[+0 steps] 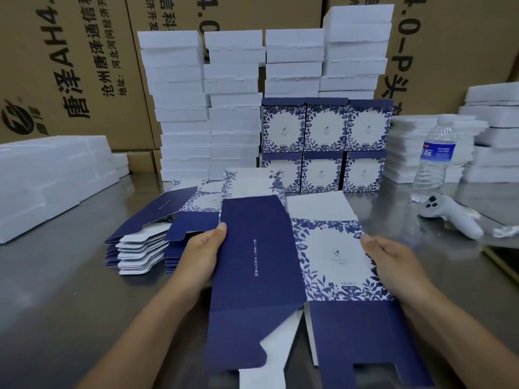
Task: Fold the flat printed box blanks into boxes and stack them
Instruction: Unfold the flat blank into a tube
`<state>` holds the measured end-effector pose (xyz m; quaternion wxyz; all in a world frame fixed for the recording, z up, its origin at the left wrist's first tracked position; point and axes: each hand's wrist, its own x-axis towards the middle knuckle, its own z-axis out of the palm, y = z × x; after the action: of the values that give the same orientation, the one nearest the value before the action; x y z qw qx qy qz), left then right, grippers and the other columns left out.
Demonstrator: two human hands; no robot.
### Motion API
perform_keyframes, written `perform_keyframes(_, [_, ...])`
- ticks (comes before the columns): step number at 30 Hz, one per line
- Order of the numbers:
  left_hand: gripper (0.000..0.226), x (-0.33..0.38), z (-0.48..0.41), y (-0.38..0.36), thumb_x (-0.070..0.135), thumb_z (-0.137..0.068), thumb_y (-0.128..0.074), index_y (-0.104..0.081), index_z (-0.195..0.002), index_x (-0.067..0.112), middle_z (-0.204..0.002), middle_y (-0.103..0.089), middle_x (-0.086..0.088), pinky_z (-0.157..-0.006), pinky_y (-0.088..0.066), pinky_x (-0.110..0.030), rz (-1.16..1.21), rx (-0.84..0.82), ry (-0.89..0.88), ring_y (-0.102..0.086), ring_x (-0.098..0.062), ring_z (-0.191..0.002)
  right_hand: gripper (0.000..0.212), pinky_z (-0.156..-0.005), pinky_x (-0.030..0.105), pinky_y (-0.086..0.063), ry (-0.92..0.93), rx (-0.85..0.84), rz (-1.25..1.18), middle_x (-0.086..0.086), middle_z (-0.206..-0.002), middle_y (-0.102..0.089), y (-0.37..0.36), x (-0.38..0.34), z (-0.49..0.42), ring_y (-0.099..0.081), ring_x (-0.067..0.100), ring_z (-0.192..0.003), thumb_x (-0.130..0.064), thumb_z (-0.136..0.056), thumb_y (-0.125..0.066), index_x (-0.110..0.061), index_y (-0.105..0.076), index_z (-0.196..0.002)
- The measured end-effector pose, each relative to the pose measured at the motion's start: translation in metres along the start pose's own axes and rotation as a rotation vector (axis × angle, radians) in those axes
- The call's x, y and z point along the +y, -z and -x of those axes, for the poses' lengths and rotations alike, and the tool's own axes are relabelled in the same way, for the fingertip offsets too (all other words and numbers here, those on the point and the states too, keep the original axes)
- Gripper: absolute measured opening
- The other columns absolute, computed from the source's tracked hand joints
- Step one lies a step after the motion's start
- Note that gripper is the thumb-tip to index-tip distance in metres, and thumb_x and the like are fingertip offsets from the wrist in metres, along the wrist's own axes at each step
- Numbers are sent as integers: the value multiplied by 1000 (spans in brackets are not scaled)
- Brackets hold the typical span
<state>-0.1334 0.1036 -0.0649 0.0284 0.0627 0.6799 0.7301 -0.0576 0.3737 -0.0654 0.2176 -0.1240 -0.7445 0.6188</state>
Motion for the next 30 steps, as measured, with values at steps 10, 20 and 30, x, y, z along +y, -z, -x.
perform_keyframes(10, [41,3,5,-2,41,-97,-46,-75,-85,16,-89,-74,-15,-82,-53,-54,-92,-28,14,-70,-35,-83,40,-40,16,-35,-19,42,17,8,-55,-63,0,-3,1,-51,13,-49,-29,-99,-46,-3,-68,-78])
perform_keyframes(20, [42,8,7,-3,38,-98,-47,-73,-82,9,-82,-74,-12,-67,-52,-35,-121,58,37,-68,-25,-67,32,-37,10,-40,-69,-13,-44,-7,-53,-67,1,-8,4,-59,4,-41,-19,-98,-48,-17,-68,-73])
perform_keyframes(30, [37,17,19,-6,31,-99,-47,-72,-92,4,-97,-71,-23,-86,-49,-58,-16,17,30,-65,-44,-95,30,-50,22,-44,-96,52,5,4,-57,-68,1,-10,2,-60,18,-52,-18,-97,-50,-2,-69,-80])
